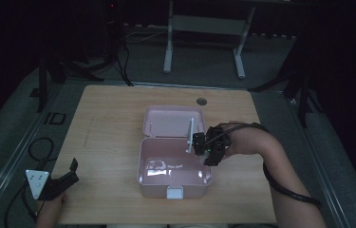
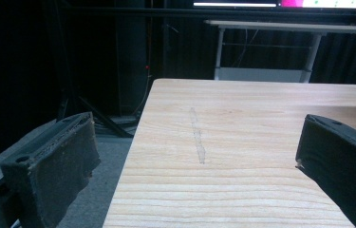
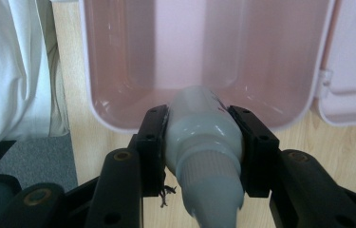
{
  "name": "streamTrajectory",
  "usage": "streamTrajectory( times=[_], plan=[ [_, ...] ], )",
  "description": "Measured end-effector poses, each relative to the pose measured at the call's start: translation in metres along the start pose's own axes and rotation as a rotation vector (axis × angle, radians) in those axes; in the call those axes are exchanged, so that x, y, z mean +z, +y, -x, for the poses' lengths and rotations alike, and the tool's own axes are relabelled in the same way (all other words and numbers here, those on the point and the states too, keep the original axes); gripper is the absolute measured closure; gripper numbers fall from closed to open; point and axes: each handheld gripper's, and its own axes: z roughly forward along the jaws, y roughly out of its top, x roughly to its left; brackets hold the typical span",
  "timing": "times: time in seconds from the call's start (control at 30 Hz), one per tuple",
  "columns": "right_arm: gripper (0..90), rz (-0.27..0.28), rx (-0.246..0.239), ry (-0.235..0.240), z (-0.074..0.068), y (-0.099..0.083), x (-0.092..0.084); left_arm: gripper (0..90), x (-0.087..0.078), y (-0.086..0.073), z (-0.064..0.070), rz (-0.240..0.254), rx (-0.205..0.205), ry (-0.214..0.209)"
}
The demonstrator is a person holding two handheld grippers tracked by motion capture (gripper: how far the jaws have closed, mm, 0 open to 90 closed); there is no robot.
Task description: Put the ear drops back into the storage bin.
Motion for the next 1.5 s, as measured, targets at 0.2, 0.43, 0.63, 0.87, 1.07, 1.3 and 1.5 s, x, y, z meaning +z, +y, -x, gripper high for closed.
streamTrajectory(
  times=[0.2,0.43,0.63,0.87,1.07,1.3,1.5],
  plan=[
    [59.5,-0.005,0.006,0.009,0.003,0.006,0.007,0.4,0.0,0.0,0.0,-0.001,0.002,-0.001],
    [59.6,-0.004,0.008,0.042,0.002,0.011,0.025,0.4,0.0,0.0,0.0,-0.002,0.003,-0.001],
    [59.5,-0.013,-0.006,0.07,0.0,0.017,0.045,0.4,0.0,0.0,0.0,0.0,0.001,-0.001],
    [59.5,-0.03,-0.016,0.092,-0.001,0.025,0.068,0.4,0.0,0.0,0.0,0.0,0.0,-0.003],
    [59.5,-0.049,-0.02,0.103,0.0,0.029,0.089,0.4,0.0,0.0,0.0,0.0,0.001,-0.004],
    [59.5,-0.067,-0.05,0.108,-0.002,0.035,0.103,0.4,0.0,0.0,0.0,0.0,0.0,-0.005],
    [59.5,-0.102,-0.027,0.105,-0.001,0.04,0.117,0.4,0.0,0.0,0.0,0.001,-0.001,-0.006]
  ],
)
